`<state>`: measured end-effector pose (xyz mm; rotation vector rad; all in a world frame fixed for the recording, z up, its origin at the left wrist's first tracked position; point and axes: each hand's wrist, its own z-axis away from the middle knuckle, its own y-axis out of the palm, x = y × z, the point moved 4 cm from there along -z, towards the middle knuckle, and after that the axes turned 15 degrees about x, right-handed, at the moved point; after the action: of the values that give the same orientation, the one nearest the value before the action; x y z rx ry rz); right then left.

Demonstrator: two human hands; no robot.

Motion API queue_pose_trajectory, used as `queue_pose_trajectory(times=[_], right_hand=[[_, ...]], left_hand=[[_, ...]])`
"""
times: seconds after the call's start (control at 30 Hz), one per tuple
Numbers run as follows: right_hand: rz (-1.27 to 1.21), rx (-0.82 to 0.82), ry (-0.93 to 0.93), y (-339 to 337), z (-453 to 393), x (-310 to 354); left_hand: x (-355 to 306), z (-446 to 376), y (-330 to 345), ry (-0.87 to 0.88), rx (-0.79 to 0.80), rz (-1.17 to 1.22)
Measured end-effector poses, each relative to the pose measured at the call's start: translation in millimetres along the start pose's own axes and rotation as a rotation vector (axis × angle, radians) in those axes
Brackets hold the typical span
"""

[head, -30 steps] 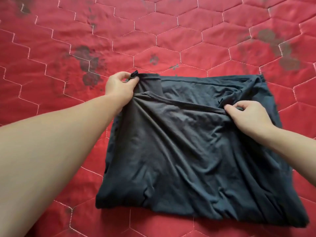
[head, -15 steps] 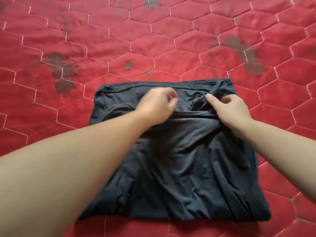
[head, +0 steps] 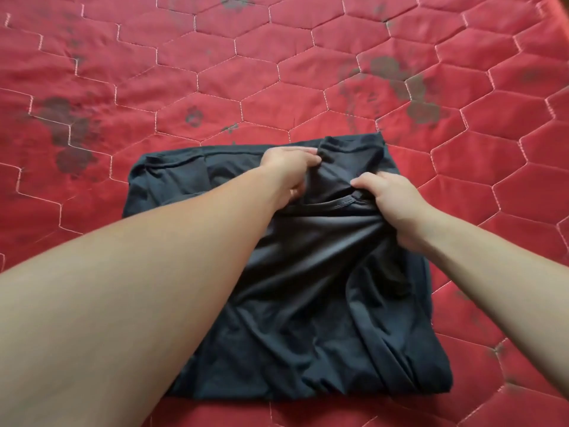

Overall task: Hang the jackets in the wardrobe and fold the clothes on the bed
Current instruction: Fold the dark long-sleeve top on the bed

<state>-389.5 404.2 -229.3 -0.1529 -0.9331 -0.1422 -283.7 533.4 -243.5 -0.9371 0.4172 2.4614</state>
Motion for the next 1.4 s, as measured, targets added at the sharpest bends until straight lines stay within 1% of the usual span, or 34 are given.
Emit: queue_pose_trajectory(times=[0.07, 0.1, 0.17, 0.2, 0.23, 0.27, 0.33, 0.4, 0.43, 0.5, 0.57, 0.63, 0.7, 0.73, 0.8, 0.83, 0.87, 0.93, 1.0, 1.1, 1.17, 1.2, 1.23, 1.27, 1.3, 1.33, 1.37, 1.4], right_hand=[[0.141, -0.050, 0.064, -6, -1, -6], [0.209, -0.057, 0.069, -8, -1, -5], [0.393, -0.080, 0.075, -15, 2, -1], [0.478, -0.091, 0.075, -19, 4, 0], [0.526, -0.080, 0.069, -23, 7, 0], [0.520, -0.032, 0.053, -25, 11, -1], [0.396, 0.122, -0.003, -24, 19, -1], [0.243, 0.230, -0.087, -20, 26, 3], [0.165, 0.239, -0.132, -19, 26, 6], [0.055, 0.208, -0.175, -15, 22, 12], [0.018, 0.162, -0.182, -10, 17, 18], [0.016, 0.106, -0.196, -9, 11, 28], [0.051, 0.031, -0.203, -11, -1, 43], [0.068, -0.019, -0.205, -13, -10, 50], [0.122, -0.115, -0.200, -15, -29, 60], [0.189, -0.153, -0.187, -15, -40, 61], [0.281, -0.175, -0.162, -14, -50, 58], [0.476, -0.197, -0.087, -10, -67, 46], [0.602, -0.269, -0.062, -8, -75, 39], [0.623, -0.400, -0.121, -8, -80, 50], [0.662, -0.459, -0.174, -2, -74, 58], [0.739, -0.483, -0.241, 7, -66, 61], [0.852, -0.483, -0.346, 23, -55, 61], [0.973, -0.427, -0.473, 44, -44, 58], [1.090, -0.313, -0.564, 66, -36, 49], [1.209, -0.179, -0.580, 84, -30, 34], [1.325, -0.070, -0.528, 93, -28, 17], [1.422, -0.013, -0.447, 92, -29, 3]], left_hand=[[-2, -1, -1, 0.070, -0.069, -0.085], [-1, -2, -3, 0.108, -0.089, -0.173], [-3, 4, -14, 0.246, -0.144, -0.472], [-4, 13, -21, 0.315, -0.148, -0.676], [-3, 21, -29, 0.346, -0.111, -0.872], [2, 30, -41, 0.333, -0.052, -1.043], [14, 43, -74, 0.188, 0.083, -1.334], [23, 59, -108, 0.013, 0.186, -1.489], [25, 66, -121, -0.046, 0.223, -1.521], [22, 78, -139, -0.075, 0.289, -1.520], [11, 85, -153, -0.039, 0.310, -1.431], [-8, 89, -167, -0.006, 0.274, -1.315], [-30, 88, -181, 0.052, 0.168, -1.212], [-41, 84, -187, 0.096, 0.075, -1.170], [-55, 71, -195, 0.195, -0.158, -1.109], [-57, 64, -195, 0.228, -0.263, -1.072], [-55, 57, -192, 0.237, -0.327, -1.034], [-39, 40, -183, 0.179, -0.345, -1.008], [-23, 31, -176, 0.148, -0.365, -1.013], [-22, 38, -186, 0.250, -0.553, -0.925], [-22, 48, -184, 0.341, -0.675, -1.029], [-18, 53, -173, 0.411, -0.682, -1.119], [-9, 56, -157, 0.488, -0.636, -1.207], [4, 58, -138, 0.526, -0.549, -1.291], [21, 57, -121, 0.493, -0.447, -1.381], [39, 54, -111, 0.403, -0.366, -1.460], [55, 50, -111, 0.283, -0.320, -1.507], [65, 46, -120, 0.196, -0.307, -1.526]])
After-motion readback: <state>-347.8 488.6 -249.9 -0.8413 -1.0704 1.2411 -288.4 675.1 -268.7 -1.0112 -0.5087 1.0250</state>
